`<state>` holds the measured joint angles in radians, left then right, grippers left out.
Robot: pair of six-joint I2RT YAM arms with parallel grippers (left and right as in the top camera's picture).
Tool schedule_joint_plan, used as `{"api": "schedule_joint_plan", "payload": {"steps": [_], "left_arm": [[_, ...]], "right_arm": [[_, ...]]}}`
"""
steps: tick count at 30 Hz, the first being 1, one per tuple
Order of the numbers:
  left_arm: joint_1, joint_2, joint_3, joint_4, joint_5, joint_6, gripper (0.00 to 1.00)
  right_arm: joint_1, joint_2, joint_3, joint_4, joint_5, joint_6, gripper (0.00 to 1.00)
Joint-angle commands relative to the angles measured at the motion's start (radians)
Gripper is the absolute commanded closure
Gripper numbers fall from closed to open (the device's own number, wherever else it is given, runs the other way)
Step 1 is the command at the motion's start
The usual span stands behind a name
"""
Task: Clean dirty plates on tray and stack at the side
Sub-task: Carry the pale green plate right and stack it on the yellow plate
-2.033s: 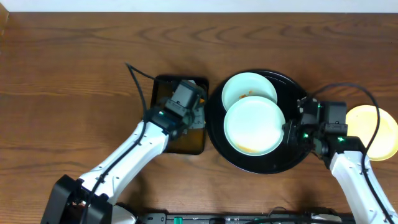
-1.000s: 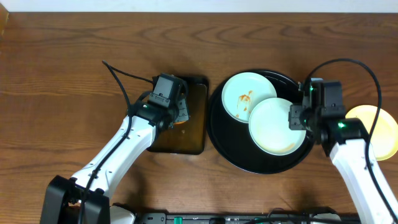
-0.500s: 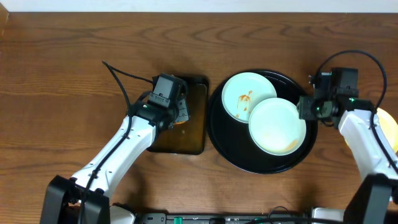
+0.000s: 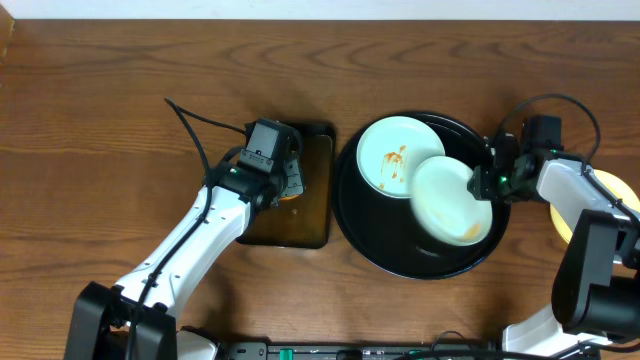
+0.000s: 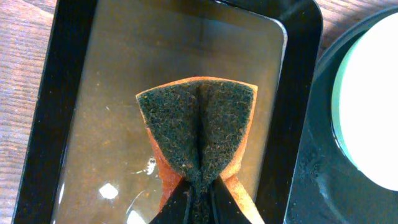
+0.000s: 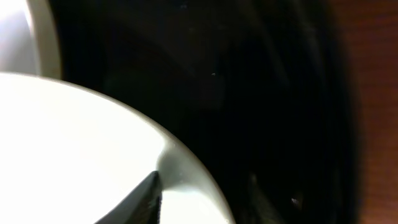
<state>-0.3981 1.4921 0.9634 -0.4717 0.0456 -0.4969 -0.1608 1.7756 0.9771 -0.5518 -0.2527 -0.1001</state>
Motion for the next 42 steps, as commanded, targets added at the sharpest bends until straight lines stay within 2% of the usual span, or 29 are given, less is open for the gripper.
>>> {"api": "schedule_joint_plan", "payload": {"steps": [1, 4, 9, 20, 31, 34, 42], "left_arm": [[0.004, -0.009, 0.003, -0.008, -0.011, 0.006, 0.92], [0.004, -0.009, 0.003, -0.013, -0.011, 0.006, 0.92], [0.004, -0.009, 0.003, -0.014, -0.011, 0.006, 0.92], [0.004, -0.009, 0.003, -0.018, -0.011, 0.006, 0.92], [0.004, -0.009, 0.003, -0.018, -0.012, 0.006, 0.92], [0.004, -0.009, 0.003, -0.018, -0.012, 0.006, 0.92], [0.004, -0.009, 0.003, -0.018, -0.012, 0.006, 0.92]], "right_arm": [[-0.004, 0.049, 0.014, -0.001, -0.098, -0.013, 0.71], [-0.004, 0.055, 0.014, -0.006, -0.131, -0.013, 0.90], [-0.004, 0.053, 0.014, -0.008, -0.179, -0.014, 0.99], [-0.004, -0.001, 0.014, -0.017, -0.401, -0.071, 0.99], [0.005, -0.212, 0.014, -0.081, -0.406, -0.132, 0.99], [0.010, -0.275, 0.014, -0.089, -0.378, -0.145, 0.99], [0.107, -0.446, 0.014, -0.081, -0.061, -0.148, 0.99]]}}
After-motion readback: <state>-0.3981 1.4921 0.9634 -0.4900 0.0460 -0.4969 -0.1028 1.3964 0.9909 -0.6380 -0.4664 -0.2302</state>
